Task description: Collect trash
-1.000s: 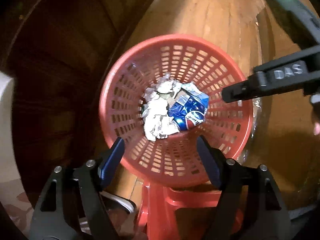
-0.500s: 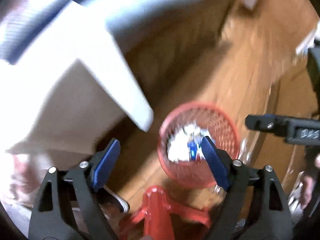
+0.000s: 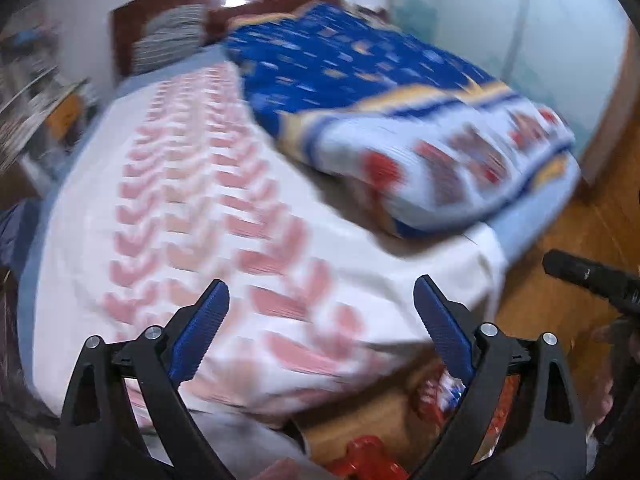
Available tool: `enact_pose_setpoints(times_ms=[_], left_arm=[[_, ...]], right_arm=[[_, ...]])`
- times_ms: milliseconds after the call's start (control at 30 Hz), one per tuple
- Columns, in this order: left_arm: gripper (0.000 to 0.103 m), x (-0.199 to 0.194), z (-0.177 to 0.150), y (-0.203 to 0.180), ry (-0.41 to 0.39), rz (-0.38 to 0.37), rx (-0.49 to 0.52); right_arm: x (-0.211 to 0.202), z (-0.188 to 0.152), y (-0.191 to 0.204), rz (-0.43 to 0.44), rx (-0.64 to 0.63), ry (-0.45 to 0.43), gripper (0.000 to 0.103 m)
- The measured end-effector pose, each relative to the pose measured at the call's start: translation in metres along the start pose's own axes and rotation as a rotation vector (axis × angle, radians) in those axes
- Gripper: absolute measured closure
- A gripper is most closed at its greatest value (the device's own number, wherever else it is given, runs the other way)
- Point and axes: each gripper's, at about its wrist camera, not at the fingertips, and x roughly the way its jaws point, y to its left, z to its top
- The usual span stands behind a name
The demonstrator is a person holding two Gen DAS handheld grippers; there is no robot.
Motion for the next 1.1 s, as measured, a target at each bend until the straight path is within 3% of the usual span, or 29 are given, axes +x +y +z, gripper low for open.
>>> enact_pose_setpoints(times_ms=[67, 267, 467, 600, 800, 1100], left_arm=[[0.008, -0.001, 0.001, 0.044, -0.027, 0.012, -0.064], [0.007, 0.017, -0.013, 0.126, -0.039, 0.116, -0.162], [0.007, 0.049, -0.038, 0.187, -0.015, 0.177, -0.222], [0.007, 0.061, -0.05, 0.205, -0.021, 0.17, -0.269], [0.007, 0.064, -0.054, 0.209, -0.023, 0.161, -0.241], [0.007, 0.066, -0.057, 0.217, -0.03, 0.153, -0.266]], right_arm=[[0.025, 0.007, 0.051, 0.029, -0.085, 0.006, 0.007], [0.094, 0.005, 0.166, 0.117, -0.281, 0.001, 0.007], [0.142, -0.013, 0.225, 0.082, -0.36, -0.014, 0.007], [0.166, -0.031, 0.235, 0.037, -0.36, -0.026, 0.007], [0.192, -0.042, 0.232, 0.027, -0.35, 0.011, 0.007], [0.194, -0.044, 0.226, 0.03, -0.341, 0.014, 0.007]])
